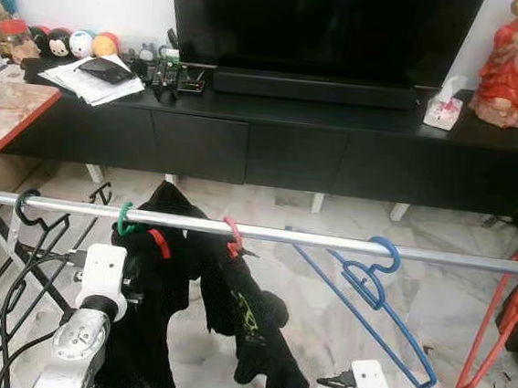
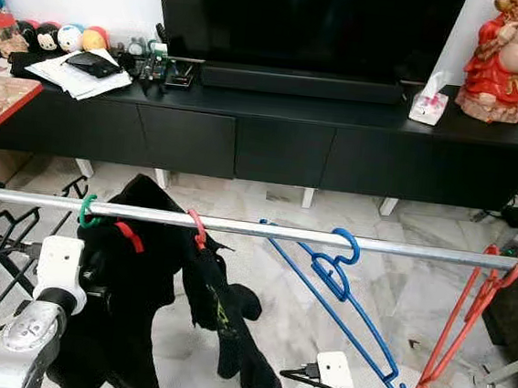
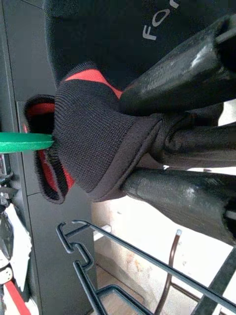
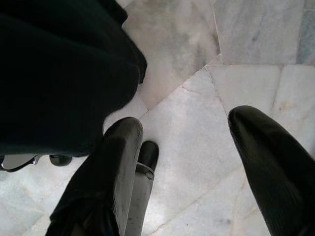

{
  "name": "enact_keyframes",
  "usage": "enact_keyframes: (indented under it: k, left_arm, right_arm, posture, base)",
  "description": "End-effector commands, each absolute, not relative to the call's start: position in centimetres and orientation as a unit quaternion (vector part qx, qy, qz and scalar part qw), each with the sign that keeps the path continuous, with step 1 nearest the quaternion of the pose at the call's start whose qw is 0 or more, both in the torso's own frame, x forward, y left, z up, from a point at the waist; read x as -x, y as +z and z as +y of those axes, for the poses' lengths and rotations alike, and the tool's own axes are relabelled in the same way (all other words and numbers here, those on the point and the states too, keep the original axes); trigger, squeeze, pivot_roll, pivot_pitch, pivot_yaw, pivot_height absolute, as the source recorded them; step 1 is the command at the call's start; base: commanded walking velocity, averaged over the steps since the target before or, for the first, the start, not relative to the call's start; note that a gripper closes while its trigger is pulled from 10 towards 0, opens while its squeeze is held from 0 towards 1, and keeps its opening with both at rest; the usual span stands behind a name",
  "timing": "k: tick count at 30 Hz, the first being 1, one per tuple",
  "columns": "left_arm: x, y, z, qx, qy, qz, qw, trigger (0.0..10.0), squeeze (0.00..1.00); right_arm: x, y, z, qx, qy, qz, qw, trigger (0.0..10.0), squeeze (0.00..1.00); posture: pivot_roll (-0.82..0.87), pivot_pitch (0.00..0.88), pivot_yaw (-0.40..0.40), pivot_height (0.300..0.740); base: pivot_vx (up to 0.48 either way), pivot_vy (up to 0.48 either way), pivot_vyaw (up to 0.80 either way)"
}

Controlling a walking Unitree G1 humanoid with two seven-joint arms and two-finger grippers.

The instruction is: Hang hanger

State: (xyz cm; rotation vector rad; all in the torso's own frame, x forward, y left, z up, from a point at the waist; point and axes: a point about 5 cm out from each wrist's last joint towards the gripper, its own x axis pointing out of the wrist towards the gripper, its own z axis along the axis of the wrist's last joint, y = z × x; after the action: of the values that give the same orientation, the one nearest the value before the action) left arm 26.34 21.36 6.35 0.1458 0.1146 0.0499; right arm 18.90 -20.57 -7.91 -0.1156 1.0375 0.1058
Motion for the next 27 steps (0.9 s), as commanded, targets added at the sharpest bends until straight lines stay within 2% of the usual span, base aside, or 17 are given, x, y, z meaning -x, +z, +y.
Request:
enact_keyframes:
  k: [1, 8, 18, 22, 27]
  left_arm:
    - [-26.2, 6.8, 21.5, -0.071, 0.026, 0.045, 0.996, 10.0, 1.0]
    - [-25.4, 8.1, 21.6, -0.056, 0.033, 0.007, 0.998, 10.0, 1.0]
    - [-22.4, 9.7, 19.5, -0.049, 0.002, -0.018, 0.999, 10.0, 1.0]
    - [-21.1, 10.9, 19.2, -0.047, 0.009, -0.032, 0.998, 10.0, 1.0]
    - [-19.2, 10.2, 19.4, -0.052, 0.038, -0.013, 0.998, 10.0, 1.0]
  right_arm:
    - [-19.1, -7.8, -20.6, 0.055, 0.05, 0.493, 0.867, 10.0, 0.0]
    - [-19.1, -7.8, -20.6, 0.055, 0.049, 0.493, 0.867, 10.0, 0.0]
    - [-19.1, -7.8, -20.6, 0.055, 0.049, 0.493, 0.867, 10.0, 0.0]
    - [-19.1, -7.8, -20.7, 0.055, 0.047, 0.493, 0.867, 10.0, 0.0]
    - [-19.1, -7.8, -20.7, 0.056, 0.047, 0.493, 0.867, 10.0, 0.0]
  posture:
    - [-0.02, 0.003, 0.011, 0.74]
    - [-0.02, 0.003, 0.013, 0.74]
    - [-0.01, 0.0, 0.013, 0.74]
    - [-0.01, 0.0, 0.014, 0.74]
    - [-0.01, 0.0, 0.017, 0.74]
  base:
    - [0.0, 0.0, 0.0]
    - [0.0, 0.0, 0.0]
    - [0.0, 0.0, 0.0]
    - [0.0, 0.0, 0.0]
    - [0.0, 0.0, 0.0]
